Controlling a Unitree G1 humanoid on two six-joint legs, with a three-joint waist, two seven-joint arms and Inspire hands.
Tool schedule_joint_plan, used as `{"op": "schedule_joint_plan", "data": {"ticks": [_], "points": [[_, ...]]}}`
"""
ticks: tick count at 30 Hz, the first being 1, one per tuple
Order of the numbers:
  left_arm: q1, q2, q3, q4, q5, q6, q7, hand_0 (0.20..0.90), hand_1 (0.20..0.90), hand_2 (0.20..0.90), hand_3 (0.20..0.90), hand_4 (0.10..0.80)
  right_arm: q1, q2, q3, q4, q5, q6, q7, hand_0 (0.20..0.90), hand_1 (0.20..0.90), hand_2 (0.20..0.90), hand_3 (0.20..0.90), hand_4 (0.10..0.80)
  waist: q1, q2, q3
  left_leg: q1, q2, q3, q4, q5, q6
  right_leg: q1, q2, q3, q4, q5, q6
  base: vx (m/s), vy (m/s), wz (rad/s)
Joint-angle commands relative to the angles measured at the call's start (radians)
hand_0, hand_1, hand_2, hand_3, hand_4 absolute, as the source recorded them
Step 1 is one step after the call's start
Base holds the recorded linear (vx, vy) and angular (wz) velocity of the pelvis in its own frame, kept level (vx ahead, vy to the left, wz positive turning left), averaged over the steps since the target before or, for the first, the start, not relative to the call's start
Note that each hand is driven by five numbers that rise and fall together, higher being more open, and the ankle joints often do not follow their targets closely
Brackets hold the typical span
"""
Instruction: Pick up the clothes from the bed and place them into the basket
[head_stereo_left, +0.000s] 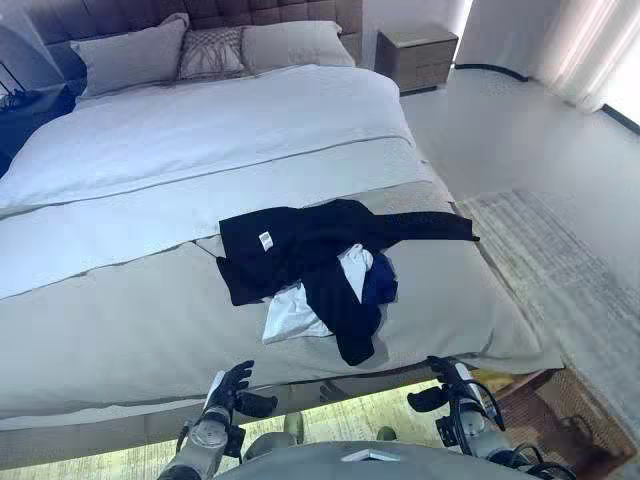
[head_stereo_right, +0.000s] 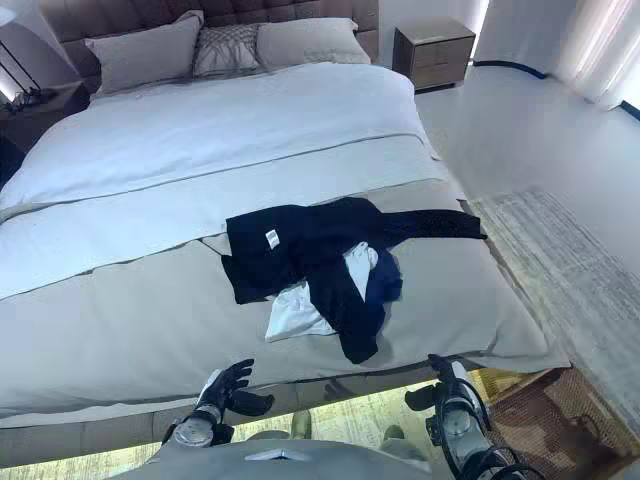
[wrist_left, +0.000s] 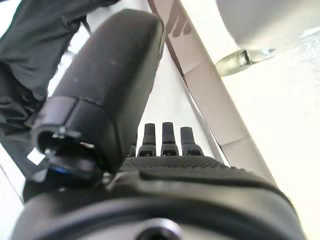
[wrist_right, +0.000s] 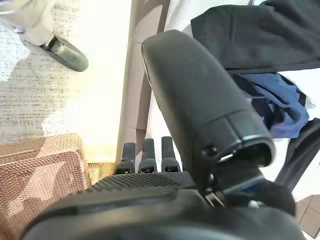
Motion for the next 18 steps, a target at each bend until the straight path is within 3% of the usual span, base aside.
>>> {"op": "schedule_joint_plan", "data": {"ticks": [1,12,18], "points": [[-0.081,0.063,0.011,-0.02,0.001,-0.066,0.004,0.9,0.9,0.9,0.9,0.8,-0.082,0.03,-0.004,0.0,0.008,-0.038,-0.018,0.9,0.9,0.9,0.9,0.8,0.012,-0.048,0.001,0.052,-0.039,0.025,0.007,-0.095,-0.003,-0.015,-0.039,0.116,0.081,-0.038,0.021,0.0,0.0,0.0],[-0.091,0.063,0.002,-0.06,-0.031,-0.048,-0.033,0.9,0.9,0.9,0.9,0.8,-0.092,0.005,0.007,-0.053,-0.036,-0.039,-0.046,0.9,0.9,0.9,0.9,0.8,0.007,-0.042,0.012,0.05,-0.039,0.025,0.007,-0.094,-0.003,-0.022,-0.035,0.123,0.087,-0.039,0.017,-0.009,0.005,-0.04],[-0.075,0.077,0.007,-0.112,-0.021,-0.024,-0.03,0.9,0.9,0.9,0.9,0.8,-0.108,-0.045,0.023,-0.25,-0.053,-0.041,-0.087,0.9,0.9,0.9,0.9,0.8,0.014,-0.043,0.029,0.051,-0.04,0.014,0.007,-0.092,-0.004,-0.02,-0.036,0.123,0.086,-0.036,0.015,0.0,0.0,0.0]]}}
